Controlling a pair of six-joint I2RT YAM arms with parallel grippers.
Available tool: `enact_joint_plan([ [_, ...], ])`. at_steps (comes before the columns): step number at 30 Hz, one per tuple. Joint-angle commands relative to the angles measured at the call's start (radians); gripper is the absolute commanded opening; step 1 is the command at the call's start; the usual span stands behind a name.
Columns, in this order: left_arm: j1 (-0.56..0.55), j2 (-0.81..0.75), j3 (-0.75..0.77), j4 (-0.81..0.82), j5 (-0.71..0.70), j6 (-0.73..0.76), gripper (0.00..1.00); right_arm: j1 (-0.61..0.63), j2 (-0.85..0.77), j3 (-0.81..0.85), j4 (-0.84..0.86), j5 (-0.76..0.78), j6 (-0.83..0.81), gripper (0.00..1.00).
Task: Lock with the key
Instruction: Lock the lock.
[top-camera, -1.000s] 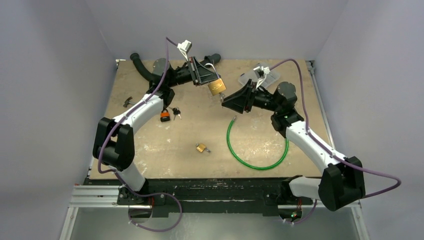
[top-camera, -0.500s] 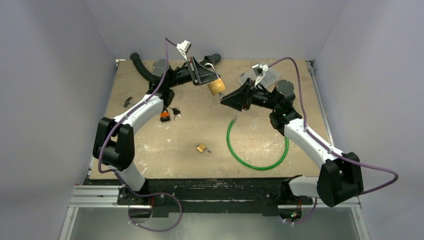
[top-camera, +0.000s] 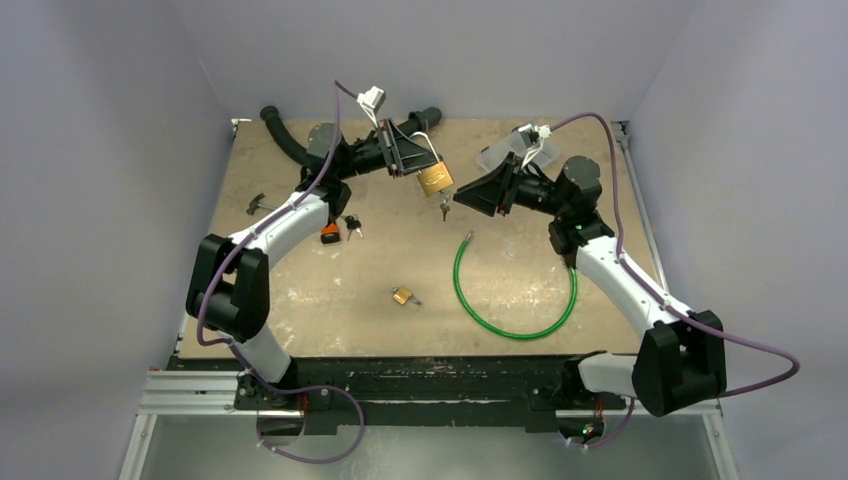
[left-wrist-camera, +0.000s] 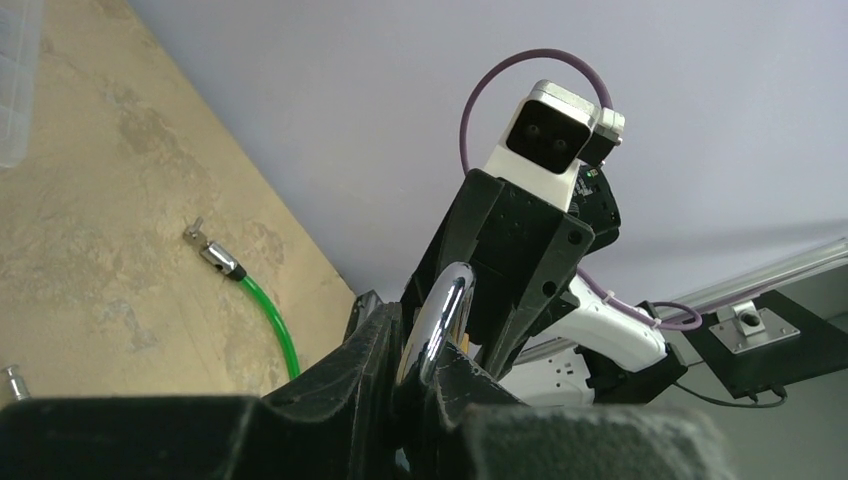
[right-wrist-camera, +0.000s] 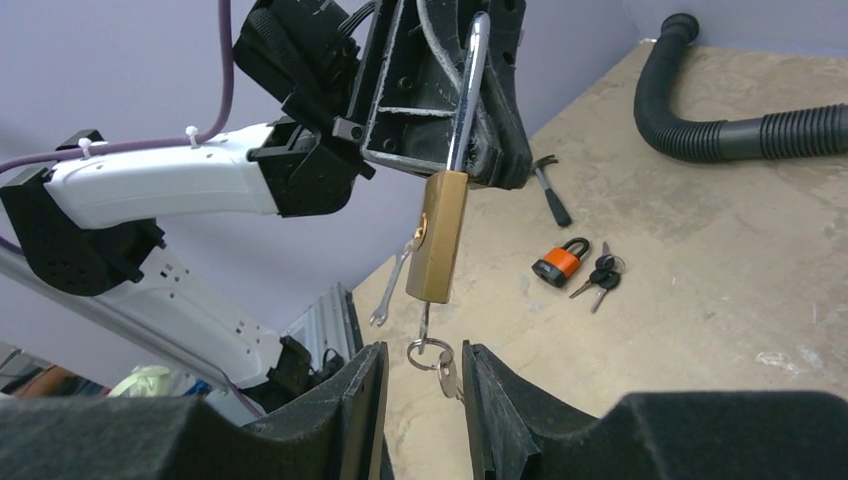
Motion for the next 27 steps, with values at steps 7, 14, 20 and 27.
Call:
enact_joint_plan([
  [7,-0.022,-0.045,0.018,0.095,-0.018,-0.034,0.00,0.060,0.041,0.061,0.081,0.011,0.022,0.40],
  [14,-0.010,-0.038,0.041,0.081,-0.037,-0.016,0.00,0.072,0.029,0.033,0.083,0.009,0.031,0.24],
  [20,-0.003,-0.035,0.062,0.031,-0.087,0.029,0.00,0.087,0.007,0.004,0.074,0.016,0.036,0.03],
  [27,0.025,-0.004,0.112,0.012,-0.127,0.052,0.00,0.098,-0.027,-0.056,-0.008,0.015,-0.016,0.00],
])
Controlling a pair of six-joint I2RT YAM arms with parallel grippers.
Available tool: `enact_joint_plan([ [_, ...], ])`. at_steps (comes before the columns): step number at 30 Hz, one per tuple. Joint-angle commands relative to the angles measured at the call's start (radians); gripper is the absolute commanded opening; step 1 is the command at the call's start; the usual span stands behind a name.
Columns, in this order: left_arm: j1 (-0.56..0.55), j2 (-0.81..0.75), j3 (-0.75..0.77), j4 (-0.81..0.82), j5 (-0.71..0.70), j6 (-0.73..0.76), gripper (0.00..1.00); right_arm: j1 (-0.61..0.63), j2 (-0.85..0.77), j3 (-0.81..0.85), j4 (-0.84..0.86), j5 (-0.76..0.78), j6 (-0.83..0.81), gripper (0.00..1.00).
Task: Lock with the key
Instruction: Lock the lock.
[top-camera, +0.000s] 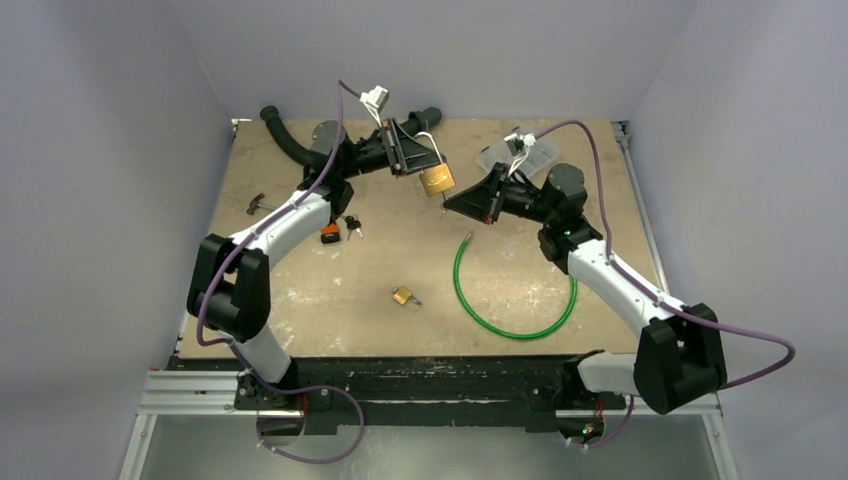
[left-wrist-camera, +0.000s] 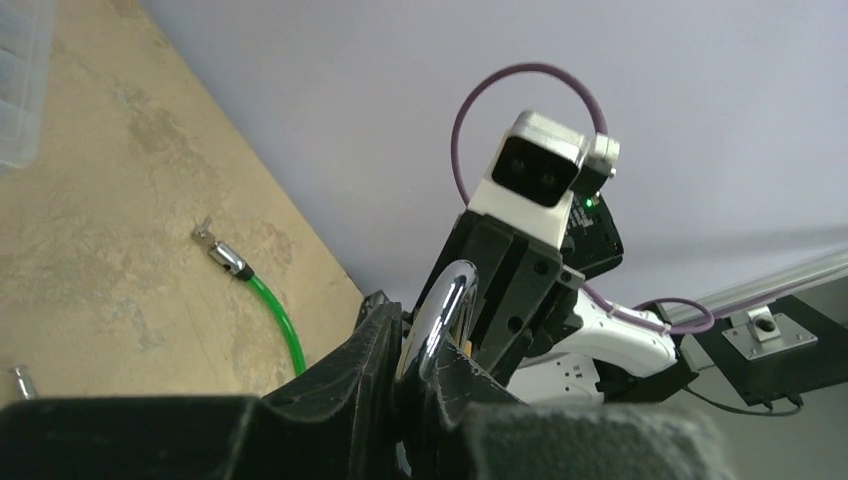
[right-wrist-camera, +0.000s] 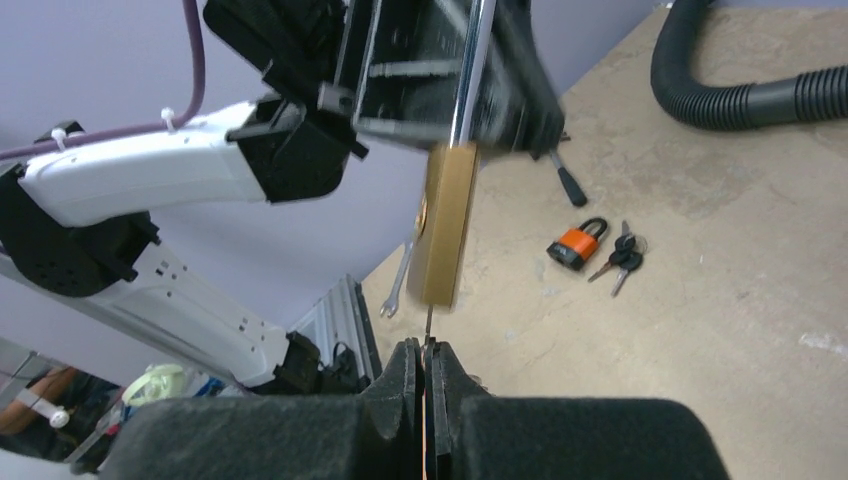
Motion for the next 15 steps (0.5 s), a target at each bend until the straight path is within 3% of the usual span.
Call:
enact_joint_plan([
  [1,0.046,0.001,0.106,0.057,-0.108,0.020,0.00,0.016,-0.059,-0.033,-0.048,-0.043,-0.045,0.00],
  [11,0.075,0.029,0.148,-0.034,-0.132,0.101,0.00,0.017,-0.067,-0.067,-0.100,-0.035,-0.088,0.00],
  [15,0.079,0.008,0.178,-0.336,-0.135,0.338,0.00,0.012,-0.065,-0.061,-0.109,0.003,-0.093,0.00],
])
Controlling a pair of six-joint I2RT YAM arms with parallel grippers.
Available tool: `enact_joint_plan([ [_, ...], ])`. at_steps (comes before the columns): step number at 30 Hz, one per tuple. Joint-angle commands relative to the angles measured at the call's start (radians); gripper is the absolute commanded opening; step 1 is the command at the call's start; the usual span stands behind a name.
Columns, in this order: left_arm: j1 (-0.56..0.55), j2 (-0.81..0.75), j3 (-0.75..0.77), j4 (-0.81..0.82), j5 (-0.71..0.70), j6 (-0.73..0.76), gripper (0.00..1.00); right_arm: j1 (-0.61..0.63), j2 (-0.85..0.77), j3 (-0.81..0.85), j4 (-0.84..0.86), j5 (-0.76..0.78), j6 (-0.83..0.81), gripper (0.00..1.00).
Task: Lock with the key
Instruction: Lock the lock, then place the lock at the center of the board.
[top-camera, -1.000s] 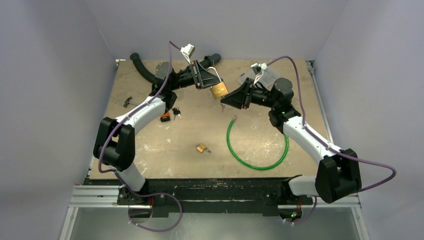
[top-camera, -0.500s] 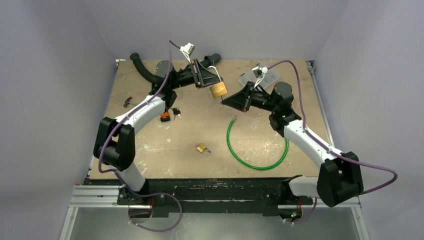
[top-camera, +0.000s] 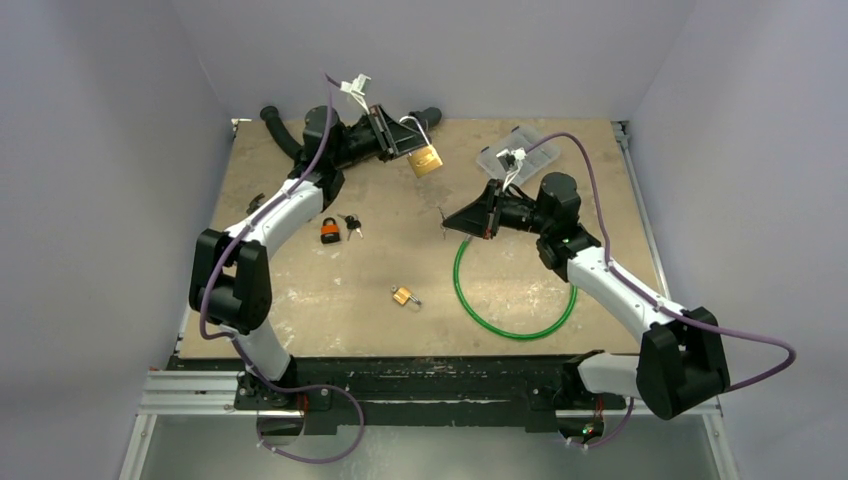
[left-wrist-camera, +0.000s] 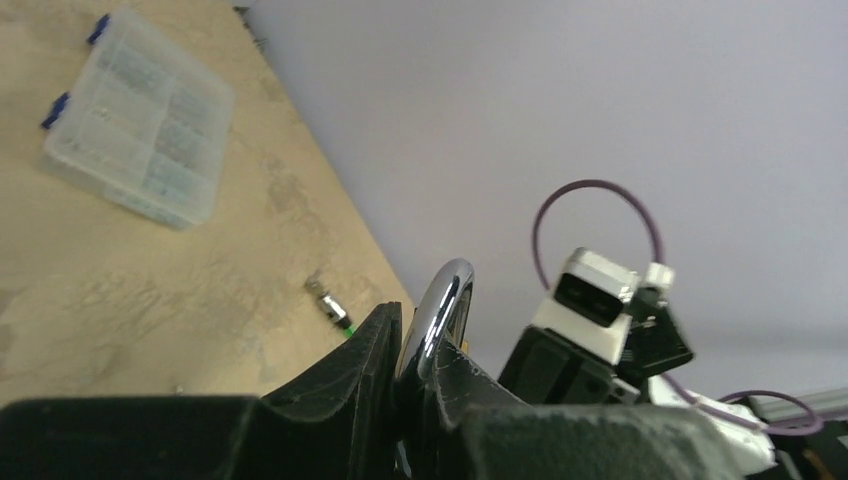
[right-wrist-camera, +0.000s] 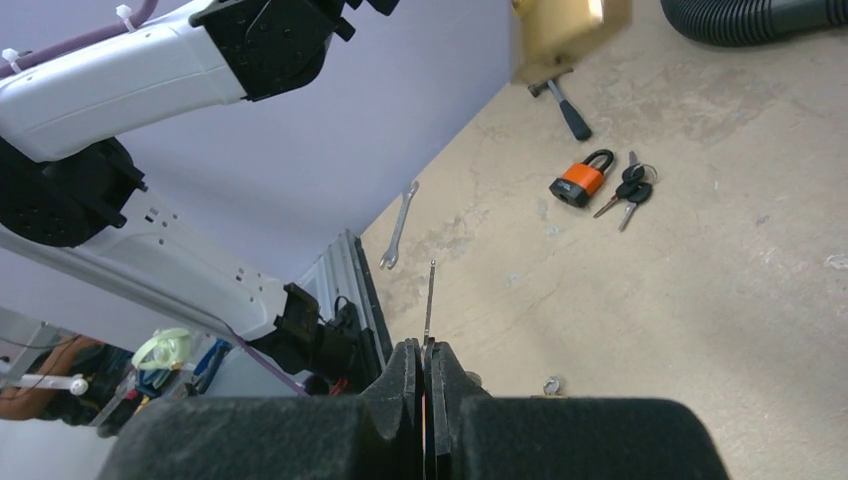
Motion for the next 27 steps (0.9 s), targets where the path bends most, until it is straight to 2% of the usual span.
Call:
enact_joint_plan([
  [1,0.008,-0.040,0.093,-0.286,-0.029,0.289,0.00,-0.004,-0.025,0.015,-0.017,0.036,-0.051,0.00],
  [6,0.009,-0.059,0.121,-0.616,-0.111,0.580,0.00,-0.010,0.007,0.044,-0.046,0.082,-0.101,0.00],
  [11,0.010,-0.012,0.119,-0.832,-0.190,0.725,0.00,-0.013,0.066,0.075,-0.055,0.121,-0.137,0.00],
  [27,0.011,0.214,0.105,-0.851,-0.239,0.845,0.00,-0.012,0.308,0.158,0.036,0.144,-0.186,0.00],
])
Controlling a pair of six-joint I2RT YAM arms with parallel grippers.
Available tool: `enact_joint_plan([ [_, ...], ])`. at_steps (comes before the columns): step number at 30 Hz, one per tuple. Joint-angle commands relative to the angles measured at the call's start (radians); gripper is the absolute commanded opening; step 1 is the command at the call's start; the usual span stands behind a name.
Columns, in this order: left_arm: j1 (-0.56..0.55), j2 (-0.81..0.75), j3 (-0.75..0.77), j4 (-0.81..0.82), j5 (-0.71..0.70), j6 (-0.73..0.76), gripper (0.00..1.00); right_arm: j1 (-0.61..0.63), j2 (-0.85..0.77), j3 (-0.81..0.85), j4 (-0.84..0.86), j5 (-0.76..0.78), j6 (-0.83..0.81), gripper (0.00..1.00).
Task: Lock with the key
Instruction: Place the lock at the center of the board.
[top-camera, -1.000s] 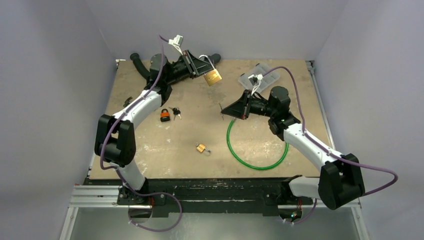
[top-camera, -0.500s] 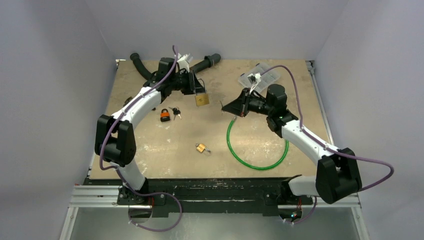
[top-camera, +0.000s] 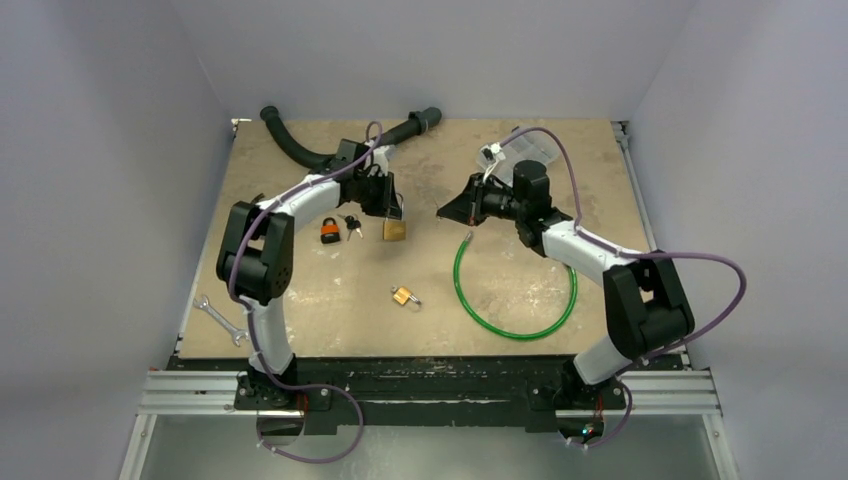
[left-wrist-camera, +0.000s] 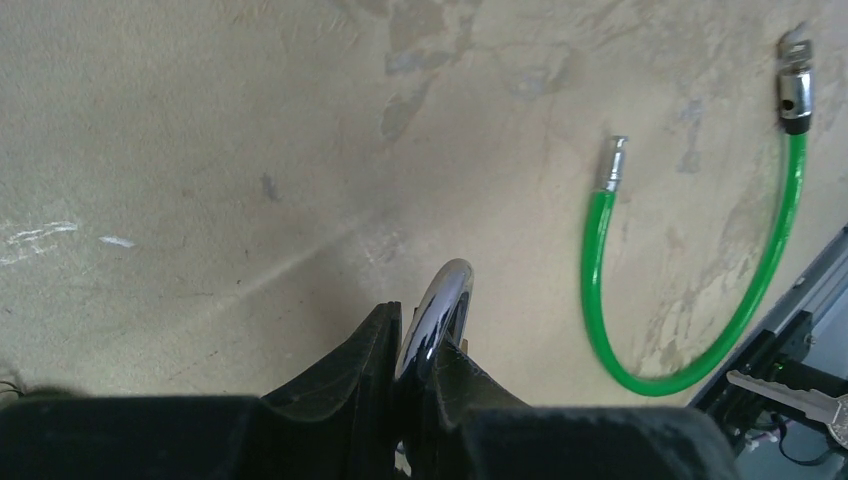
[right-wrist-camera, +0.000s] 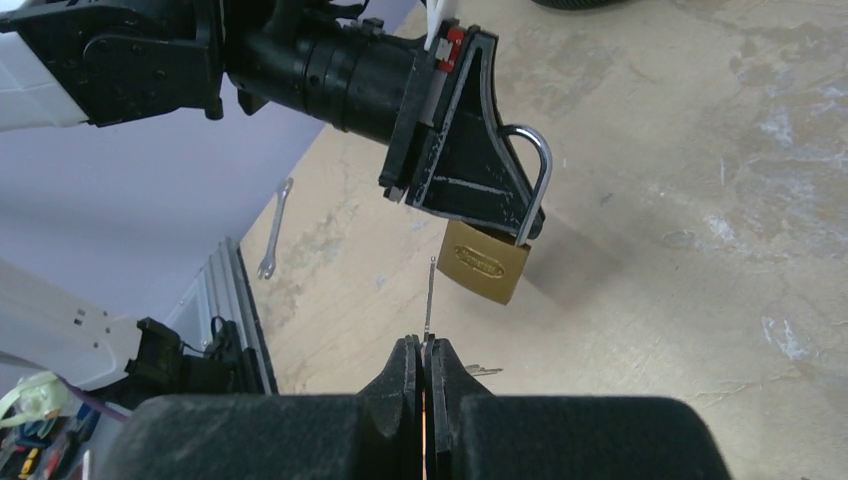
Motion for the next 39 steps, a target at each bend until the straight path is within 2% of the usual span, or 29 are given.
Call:
enact_joint_plan([
  [1,0.009,0.012,0.040,0.027,0.014,0.037,0.00,-0.004,0.031,0.043,0.074,0.011,-0.019,0.00],
  [8,0.009,0.089,0.077,0.042,0.005,0.035,0.00,-0.004,0.063,0.040,0.090,0.001,-0.020,0.00],
  [19,0.009,0.163,0.161,-0.040,-0.107,0.087,0.00,-0.005,0.075,0.043,0.096,-0.005,-0.019,0.00],
  [32,0.008,0.150,0.165,-0.137,-0.151,0.131,0.35,-0.005,0.098,0.049,0.087,0.013,-0.030,0.00],
  [39,0.007,0.140,0.187,-0.142,-0.187,0.127,0.44,-0.003,0.116,0.061,0.084,0.058,-0.022,0.00],
])
